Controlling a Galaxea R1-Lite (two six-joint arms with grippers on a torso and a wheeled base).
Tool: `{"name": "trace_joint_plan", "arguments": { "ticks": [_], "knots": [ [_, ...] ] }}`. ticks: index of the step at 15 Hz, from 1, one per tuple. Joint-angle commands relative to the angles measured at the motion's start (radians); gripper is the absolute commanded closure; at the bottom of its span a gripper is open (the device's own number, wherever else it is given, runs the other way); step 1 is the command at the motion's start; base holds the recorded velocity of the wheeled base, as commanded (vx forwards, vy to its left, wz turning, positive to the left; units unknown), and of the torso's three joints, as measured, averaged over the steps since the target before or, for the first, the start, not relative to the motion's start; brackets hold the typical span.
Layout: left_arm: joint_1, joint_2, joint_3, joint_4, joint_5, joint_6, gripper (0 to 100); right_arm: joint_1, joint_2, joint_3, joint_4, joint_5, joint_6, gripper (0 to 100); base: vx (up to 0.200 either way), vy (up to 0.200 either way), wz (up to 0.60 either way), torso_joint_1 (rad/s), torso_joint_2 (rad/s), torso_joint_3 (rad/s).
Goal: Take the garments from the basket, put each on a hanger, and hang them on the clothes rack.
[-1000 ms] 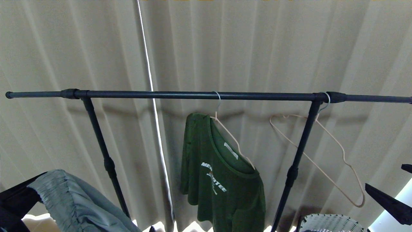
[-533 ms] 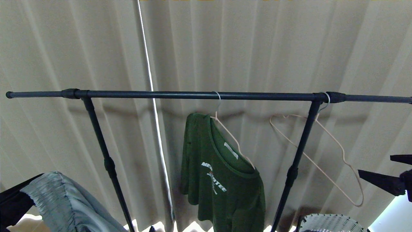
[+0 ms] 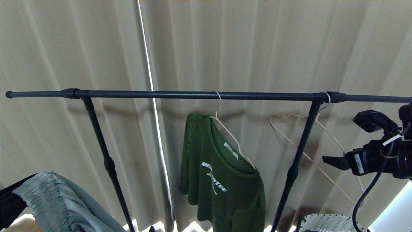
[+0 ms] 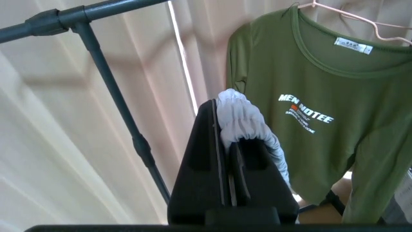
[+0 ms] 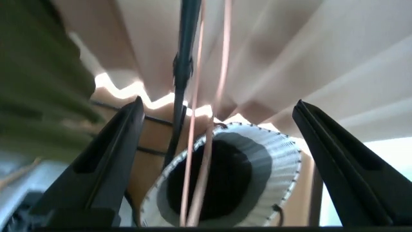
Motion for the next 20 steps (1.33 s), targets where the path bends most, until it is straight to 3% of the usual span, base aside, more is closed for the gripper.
{"name": "trace_joint_plan", "arguments": {
  "ticks": [1, 9, 10, 20],
  "knots": [
    [0.000, -0.004, 0.000, 0.001, 0.000, 0.000, 100, 0.019, 0.093, -0.012, -0.026, -0.013, 0.020, 0, 0.000, 0.000, 0.00, 0.000, 0.00, 0.000],
    [0.000, -0.004, 0.004, 0.001, 0.000, 0.000, 100, 0.019, 0.085, -0.012, -0.029, -0.013, 0.021, 0, 0.000, 0.000, 0.00, 0.000, 0.00, 0.000],
    [0.000, -0.004, 0.004, 0.001, 0.000, 0.000, 100, 0.019, 0.081, -0.012, -0.029, -0.015, 0.021, 100, 0.000, 0.000, 0.00, 0.000, 0.00, 0.000],
    [0.000, -0.002, 0.004, 0.001, 0.000, 0.000, 100, 0.010, -0.013, -0.003, -0.028, -0.015, 0.021, 100, 0.000, 0.000, 0.00, 0.000, 0.00, 0.000]
  ]
}}
